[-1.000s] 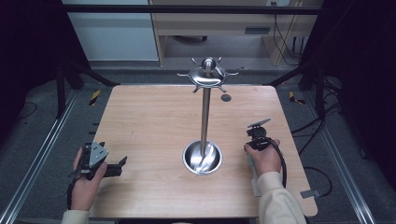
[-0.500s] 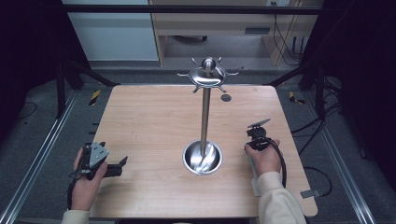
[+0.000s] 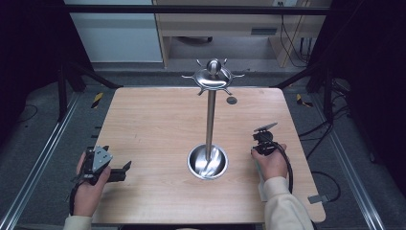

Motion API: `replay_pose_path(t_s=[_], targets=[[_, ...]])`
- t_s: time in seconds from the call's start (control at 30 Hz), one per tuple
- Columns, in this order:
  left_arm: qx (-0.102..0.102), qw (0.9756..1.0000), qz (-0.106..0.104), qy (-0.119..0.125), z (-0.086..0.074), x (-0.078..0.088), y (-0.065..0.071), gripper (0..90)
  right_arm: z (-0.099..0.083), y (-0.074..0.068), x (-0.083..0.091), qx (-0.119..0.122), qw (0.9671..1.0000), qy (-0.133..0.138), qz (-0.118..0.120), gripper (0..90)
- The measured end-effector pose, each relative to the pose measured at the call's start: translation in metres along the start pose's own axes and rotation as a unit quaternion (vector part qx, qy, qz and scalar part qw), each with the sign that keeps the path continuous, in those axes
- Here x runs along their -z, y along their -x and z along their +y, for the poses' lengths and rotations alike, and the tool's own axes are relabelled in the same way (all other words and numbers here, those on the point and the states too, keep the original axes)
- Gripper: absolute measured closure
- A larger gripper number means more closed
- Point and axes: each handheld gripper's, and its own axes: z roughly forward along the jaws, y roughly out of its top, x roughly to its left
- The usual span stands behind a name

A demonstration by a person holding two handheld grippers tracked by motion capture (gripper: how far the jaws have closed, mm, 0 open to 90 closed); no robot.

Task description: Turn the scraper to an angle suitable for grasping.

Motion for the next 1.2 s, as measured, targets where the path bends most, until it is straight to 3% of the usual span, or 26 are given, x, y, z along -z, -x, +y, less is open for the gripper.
replay_pose_path(t_s=[0.13, 0.57, 0.87, 1.0, 1.2], targets=[[-0.001, 1.0000, 0.001, 0.001, 0.000, 0.001, 0.000, 2.1, -0.001, 0.000, 0.004, 0.004, 1.0000, 0.007, -0.001, 74.1], [-0.007, 1.0000, -0.001, 0.000, 0.000, 0.001, 0.001, 2.1, 0.004, -0.007, 0.041, 0.028, 0.9984, 0.047, 0.017, 74.4], [-0.006, 1.0000, -0.003, -0.001, 0.000, 0.000, 0.002, 2.1, 0.006, -0.006, 0.077, 0.036, 0.9945, 0.093, 0.030, 74.5], [-0.005, 1.0000, -0.004, -0.002, 0.000, -0.001, 0.002, 2.1, 0.007, -0.007, 0.085, 0.040, 0.9934, 0.102, 0.035, 74.5], [-0.004, 1.0000, -0.005, -0.002, 0.001, -0.002, 0.002, 2.1, 0.010, -0.015, 0.110, 0.059, 0.9887, 0.132, 0.039, 74.4]])
